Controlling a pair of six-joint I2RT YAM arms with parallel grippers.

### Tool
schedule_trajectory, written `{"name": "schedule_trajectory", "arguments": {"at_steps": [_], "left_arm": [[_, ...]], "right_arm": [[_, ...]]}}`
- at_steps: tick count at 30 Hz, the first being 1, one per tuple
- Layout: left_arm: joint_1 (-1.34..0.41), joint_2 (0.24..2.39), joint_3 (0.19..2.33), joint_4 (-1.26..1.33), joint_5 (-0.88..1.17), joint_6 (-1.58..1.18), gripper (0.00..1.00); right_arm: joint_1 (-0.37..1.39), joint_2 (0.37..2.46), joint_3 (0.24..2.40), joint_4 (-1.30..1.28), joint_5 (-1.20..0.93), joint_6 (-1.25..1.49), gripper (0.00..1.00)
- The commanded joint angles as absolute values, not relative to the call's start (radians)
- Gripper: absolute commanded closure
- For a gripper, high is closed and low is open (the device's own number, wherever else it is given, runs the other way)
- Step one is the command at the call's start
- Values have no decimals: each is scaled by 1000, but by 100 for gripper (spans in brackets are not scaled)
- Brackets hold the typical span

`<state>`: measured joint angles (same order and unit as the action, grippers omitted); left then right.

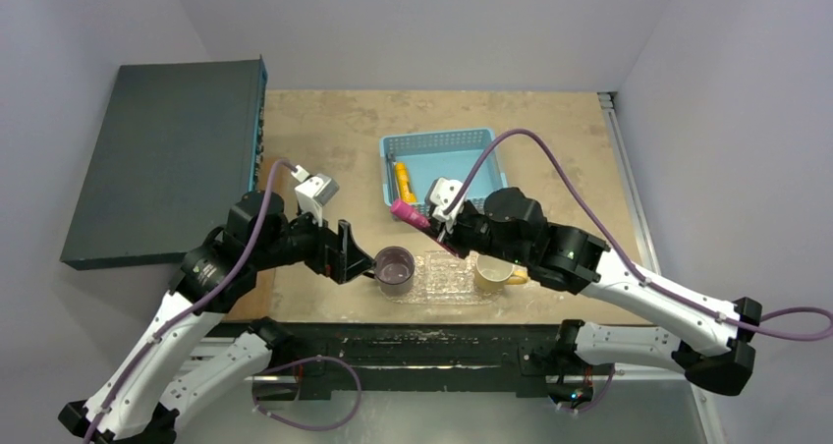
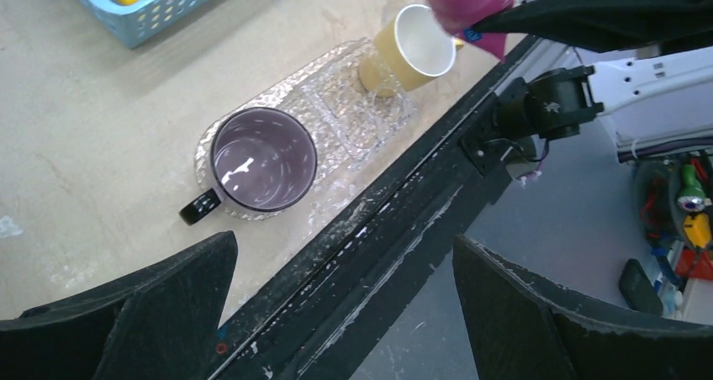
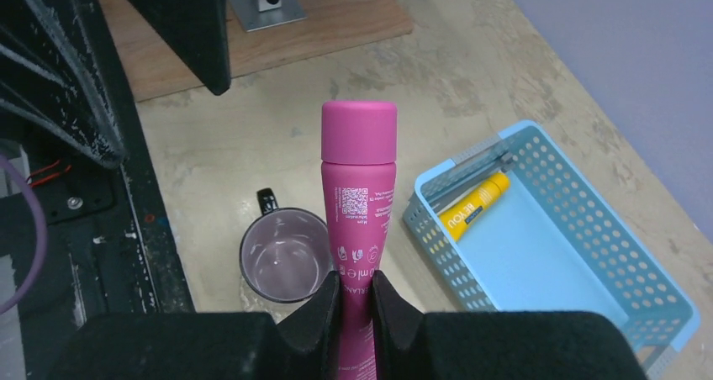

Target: Prepare toiletry sets of a toothbrush and toothpaste on the tray

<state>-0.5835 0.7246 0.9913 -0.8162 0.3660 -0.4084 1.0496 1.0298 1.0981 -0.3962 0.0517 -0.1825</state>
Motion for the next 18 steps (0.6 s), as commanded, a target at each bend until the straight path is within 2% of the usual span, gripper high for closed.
{"name": "schedule_trajectory", "arguments": {"at_steps": [1, 18], "left_arm": [[-581, 722, 1060, -798, 476, -421, 0], [-581, 800, 1262, -1056, 696, -320, 0]], "right_arm": [[1108, 1026, 1115, -387, 19, -267, 100], [1323, 1011, 1150, -411, -40, -608, 100]]}}
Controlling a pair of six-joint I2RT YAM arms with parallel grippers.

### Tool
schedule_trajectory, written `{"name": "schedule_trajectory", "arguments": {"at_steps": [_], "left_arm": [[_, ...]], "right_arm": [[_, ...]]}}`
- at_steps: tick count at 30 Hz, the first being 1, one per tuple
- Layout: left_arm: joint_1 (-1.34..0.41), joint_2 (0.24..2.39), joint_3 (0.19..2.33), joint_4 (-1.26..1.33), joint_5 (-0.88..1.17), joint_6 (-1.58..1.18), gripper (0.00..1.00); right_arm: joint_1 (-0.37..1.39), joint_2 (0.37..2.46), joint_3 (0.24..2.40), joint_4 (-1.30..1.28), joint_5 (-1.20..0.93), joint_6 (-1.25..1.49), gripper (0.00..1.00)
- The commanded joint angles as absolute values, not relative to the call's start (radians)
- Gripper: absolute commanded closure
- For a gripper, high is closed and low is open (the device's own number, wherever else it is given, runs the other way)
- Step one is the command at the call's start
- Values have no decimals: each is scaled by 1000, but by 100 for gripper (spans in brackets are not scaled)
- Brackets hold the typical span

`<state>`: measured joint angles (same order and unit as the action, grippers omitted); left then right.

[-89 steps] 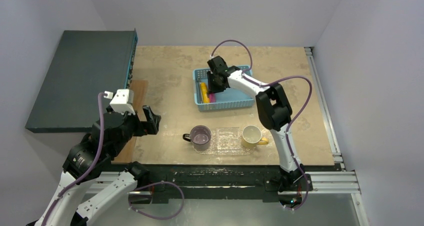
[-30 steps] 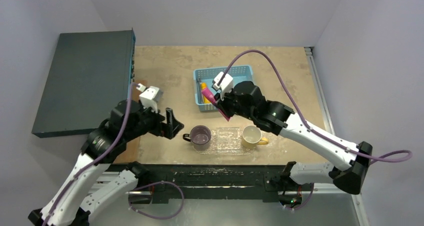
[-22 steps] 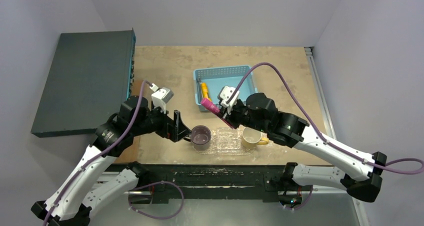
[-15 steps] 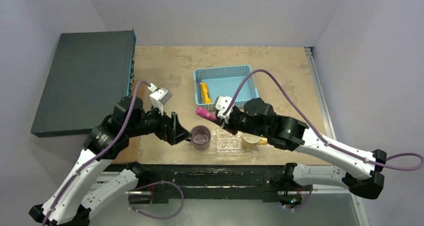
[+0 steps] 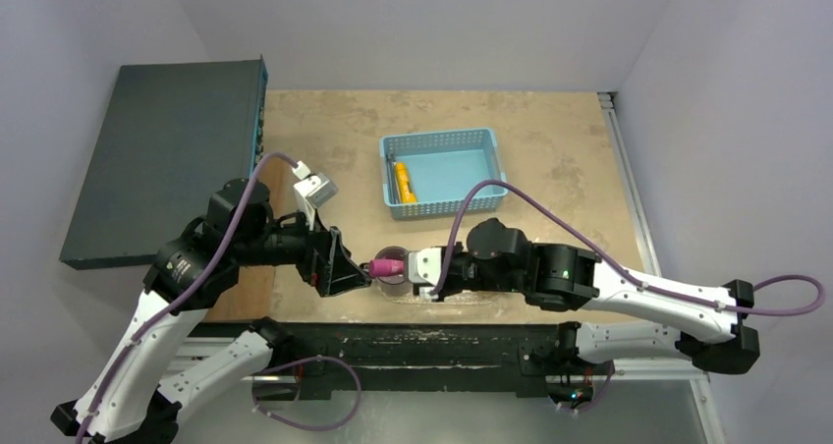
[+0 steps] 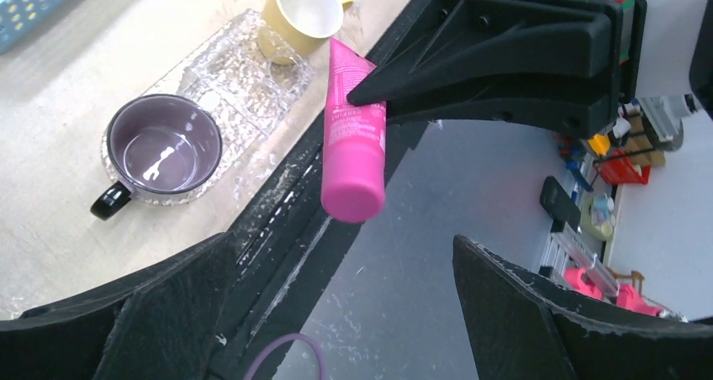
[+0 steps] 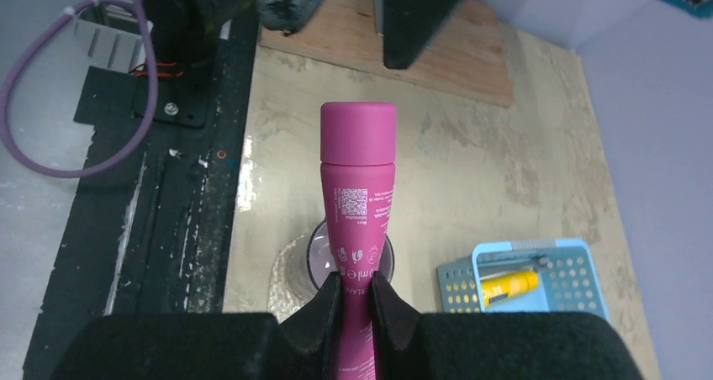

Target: Prepare toiletry sets of a toothbrush and toothpaste on the tray

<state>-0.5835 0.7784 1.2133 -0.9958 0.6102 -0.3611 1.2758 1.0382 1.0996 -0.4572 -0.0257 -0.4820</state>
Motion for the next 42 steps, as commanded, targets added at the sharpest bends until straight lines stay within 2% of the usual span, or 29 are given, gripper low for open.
{"name": "schedule_trajectory", "arguments": {"at_steps": [1, 6, 17, 27, 35, 36, 41, 42], "left_arm": [[-580, 804, 1268, -1063, 711, -314, 0], [-581, 821, 1278, -1083, 798, -299, 1], [-582, 841, 1263, -1106, 827, -298, 11], [-584, 842, 1241, -1102, 872, -300, 34], [-592, 842, 1221, -1084, 917, -302, 57], [-593, 842, 1221, -1081, 924, -302, 61], [-597, 836, 1216, -1066, 942, -296, 98], [-597, 834, 1214, -1065, 937, -295, 100]], "right_arm": [[1334, 1011, 1153, -404, -35, -626, 100], [1409, 1027, 1175, -391, 16, -735, 100], [1541, 1139, 1275, -400, 263, -904, 100], [1591, 1178, 1260, -343, 404, -997, 100], [1606, 1185, 1237, -296, 459, -1047, 100], [1608, 1187, 1232, -294, 463, -1052, 100], [1609, 1184, 1212, -272, 472, -1054, 100], [1609, 1182, 1209, -265, 475, -1045, 96]]}}
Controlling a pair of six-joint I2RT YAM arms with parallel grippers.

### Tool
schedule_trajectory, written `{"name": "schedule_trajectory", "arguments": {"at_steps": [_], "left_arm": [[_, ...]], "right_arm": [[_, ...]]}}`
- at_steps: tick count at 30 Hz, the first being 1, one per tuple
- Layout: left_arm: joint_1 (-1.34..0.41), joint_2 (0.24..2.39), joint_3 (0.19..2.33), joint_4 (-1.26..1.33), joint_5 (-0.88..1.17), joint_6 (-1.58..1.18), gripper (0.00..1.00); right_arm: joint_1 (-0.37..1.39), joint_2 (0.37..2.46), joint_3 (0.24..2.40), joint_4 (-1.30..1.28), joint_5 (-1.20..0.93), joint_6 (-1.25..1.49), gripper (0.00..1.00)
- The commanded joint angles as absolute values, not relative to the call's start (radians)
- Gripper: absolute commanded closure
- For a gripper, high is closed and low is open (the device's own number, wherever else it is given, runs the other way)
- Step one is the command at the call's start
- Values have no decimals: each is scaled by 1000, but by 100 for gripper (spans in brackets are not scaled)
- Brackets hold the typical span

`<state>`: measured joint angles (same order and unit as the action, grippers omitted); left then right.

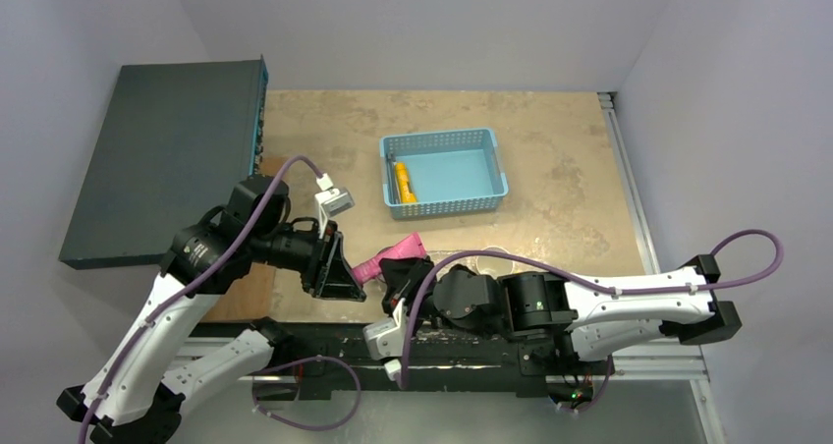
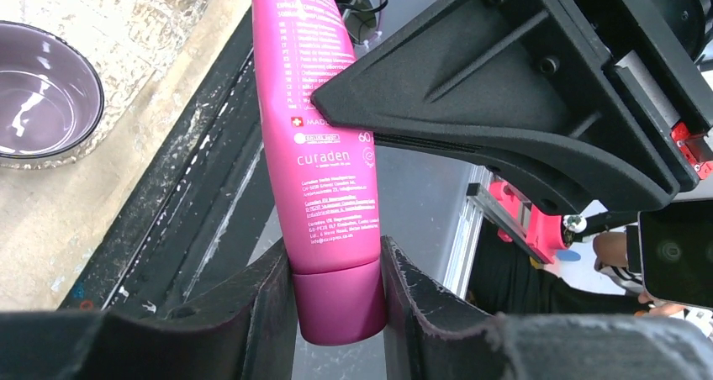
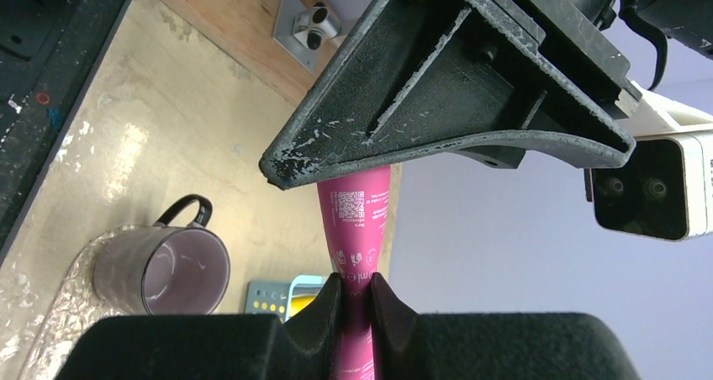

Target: Prepare toiletry sets of a toothbrush and toothpaste on the tray

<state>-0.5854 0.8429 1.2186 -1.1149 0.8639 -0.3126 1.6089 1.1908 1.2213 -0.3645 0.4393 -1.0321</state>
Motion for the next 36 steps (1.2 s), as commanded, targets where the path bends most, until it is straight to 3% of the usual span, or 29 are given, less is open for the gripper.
{"name": "schedule_trajectory", "arguments": {"at_steps": [1, 6, 11, 17, 23, 36], "left_arm": [[-597, 831, 1213, -1065, 925, -293, 100], [-597, 799, 1195, -1043, 852, -296, 100], [-597, 748, 1164, -1018, 756, -303, 100], [-597, 658, 1109, -977, 695, -291, 100], [-597, 546, 1063, -927, 673, -293, 100], [-597, 446, 1019, -903, 665, -289, 100]], "right_arm": [[1609, 1179, 1208, -261, 475, -1034, 92], [1609, 1132, 1189, -238, 467, -945, 51], [1608, 1068, 1148, -198, 428, -829, 38], [1540, 1051, 1186, -215, 385, -575, 34], [1303, 1065, 1257, -254, 150, -302, 34], [1026, 1056, 1210, -154, -423, 120, 30]]}}
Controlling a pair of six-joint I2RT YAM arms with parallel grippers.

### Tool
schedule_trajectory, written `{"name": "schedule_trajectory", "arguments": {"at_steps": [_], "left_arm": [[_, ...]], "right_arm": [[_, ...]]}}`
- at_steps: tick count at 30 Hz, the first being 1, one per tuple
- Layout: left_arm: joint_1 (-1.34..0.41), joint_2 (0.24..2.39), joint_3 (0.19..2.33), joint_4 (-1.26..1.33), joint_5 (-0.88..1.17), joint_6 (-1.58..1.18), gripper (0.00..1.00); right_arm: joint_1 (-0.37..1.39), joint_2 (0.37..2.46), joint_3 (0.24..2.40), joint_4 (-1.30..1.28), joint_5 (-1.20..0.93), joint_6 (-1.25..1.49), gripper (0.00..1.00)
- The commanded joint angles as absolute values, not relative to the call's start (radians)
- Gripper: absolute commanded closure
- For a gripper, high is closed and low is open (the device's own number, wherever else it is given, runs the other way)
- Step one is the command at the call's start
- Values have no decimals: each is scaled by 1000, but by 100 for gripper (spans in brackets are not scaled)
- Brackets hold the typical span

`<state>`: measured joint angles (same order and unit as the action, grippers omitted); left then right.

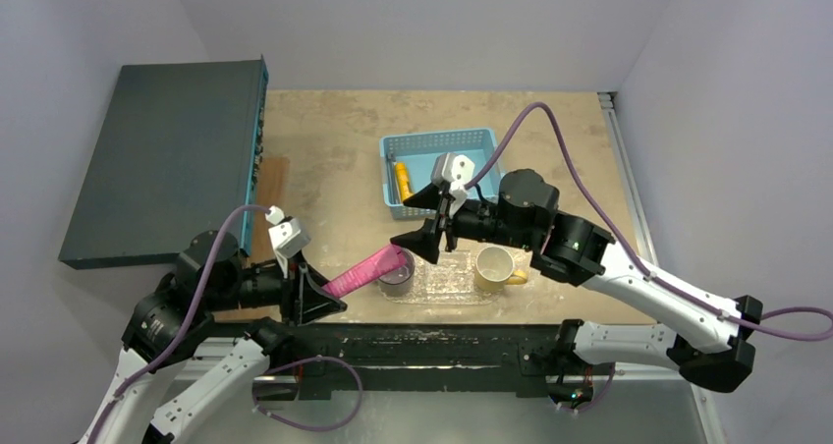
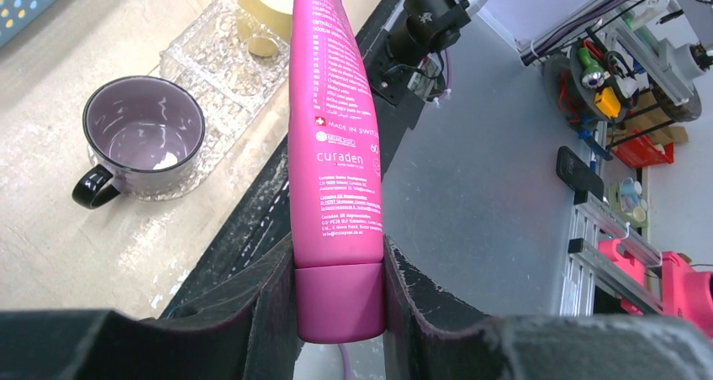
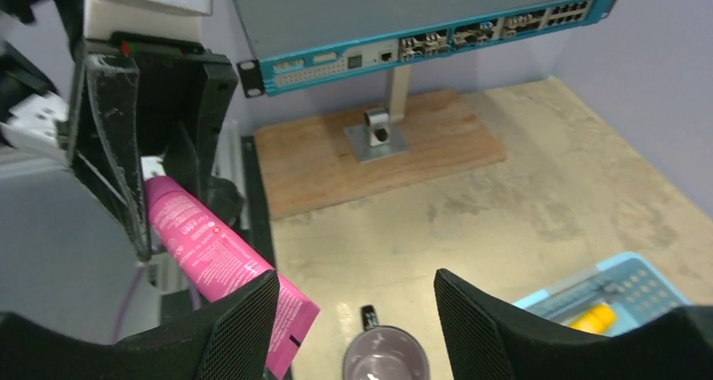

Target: Prepare toiletry sets of a toothbrush and toothpaste on the tray

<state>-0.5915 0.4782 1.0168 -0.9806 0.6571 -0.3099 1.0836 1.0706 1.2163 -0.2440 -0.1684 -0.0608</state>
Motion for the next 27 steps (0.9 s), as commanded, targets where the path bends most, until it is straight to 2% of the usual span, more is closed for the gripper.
{"name": "schedule_trajectory", "arguments": {"at_steps": [1, 13, 19, 23, 27], "left_arm": [[-597, 438, 1019, -899, 669, -286, 100], [-597, 370, 1007, -854, 726, -271, 100], [-597, 362, 1001, -839, 738, -268, 100], [-597, 366, 991, -821, 745, -271, 100], [-597, 369, 987, -796, 749, -274, 100]], "right_arm": [[1010, 1053, 1193, -130, -465, 147, 29], [951, 1068, 1047, 191, -816, 409, 29], [951, 1092, 1045, 233, -833, 480, 33], [953, 1114, 1052, 240, -845, 504, 42], [953, 1143, 1067, 210, -860, 502, 45]]}}
